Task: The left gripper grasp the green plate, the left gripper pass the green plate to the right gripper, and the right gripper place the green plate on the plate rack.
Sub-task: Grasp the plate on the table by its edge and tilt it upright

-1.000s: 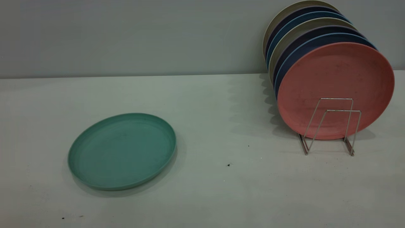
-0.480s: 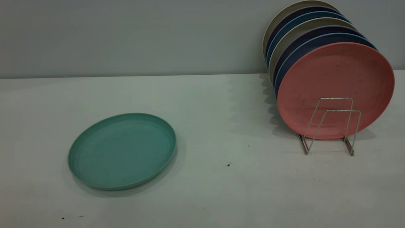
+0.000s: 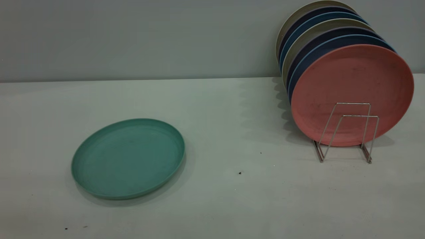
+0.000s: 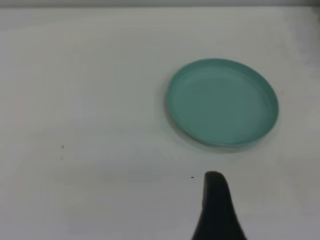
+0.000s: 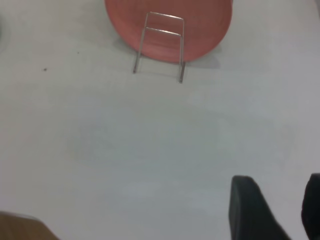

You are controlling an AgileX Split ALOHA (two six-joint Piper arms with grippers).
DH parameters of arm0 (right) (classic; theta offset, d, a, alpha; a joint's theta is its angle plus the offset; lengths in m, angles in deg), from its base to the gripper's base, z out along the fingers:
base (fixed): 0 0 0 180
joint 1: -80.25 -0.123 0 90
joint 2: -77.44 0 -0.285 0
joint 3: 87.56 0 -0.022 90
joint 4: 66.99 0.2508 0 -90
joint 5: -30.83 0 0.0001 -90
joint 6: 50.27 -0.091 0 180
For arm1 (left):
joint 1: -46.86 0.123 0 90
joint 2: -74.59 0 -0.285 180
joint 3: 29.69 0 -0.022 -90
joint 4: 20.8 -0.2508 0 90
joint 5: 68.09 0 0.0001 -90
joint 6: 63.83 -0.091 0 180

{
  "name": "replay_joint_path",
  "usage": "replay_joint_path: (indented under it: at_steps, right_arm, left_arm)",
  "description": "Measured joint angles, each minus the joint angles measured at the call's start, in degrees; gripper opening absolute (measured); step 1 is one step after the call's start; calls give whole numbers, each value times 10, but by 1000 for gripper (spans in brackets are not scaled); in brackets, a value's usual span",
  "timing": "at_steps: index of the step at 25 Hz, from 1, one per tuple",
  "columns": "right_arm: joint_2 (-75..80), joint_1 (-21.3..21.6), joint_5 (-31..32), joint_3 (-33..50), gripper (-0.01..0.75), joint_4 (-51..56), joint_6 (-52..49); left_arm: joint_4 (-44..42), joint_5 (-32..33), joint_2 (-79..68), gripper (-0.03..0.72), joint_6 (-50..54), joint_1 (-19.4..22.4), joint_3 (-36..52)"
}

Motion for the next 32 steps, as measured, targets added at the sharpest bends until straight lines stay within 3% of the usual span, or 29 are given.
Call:
replay_joint_path:
  at_steps: [6, 11, 17, 22, 32]
  right_arm:
    - [42, 0, -16, -8, 276, 15, 19]
    - [123, 0, -86, -16, 297, 89, 86]
    - [230, 0, -161, -16, 374, 176, 176]
    - [304, 0, -205, -16, 385, 219, 235]
    - [383, 0, -245, -16, 387, 268, 297]
  left_arm:
    - [47, -74, -161, 539, 1, 0, 0]
    - [100, -133, -303, 539, -6, 0, 0]
    - [182, -242, -475, 539, -72, 0, 0]
    - [272, -319, -621, 539, -167, 0, -2]
    - [472, -345, -890, 539, -369, 5, -129]
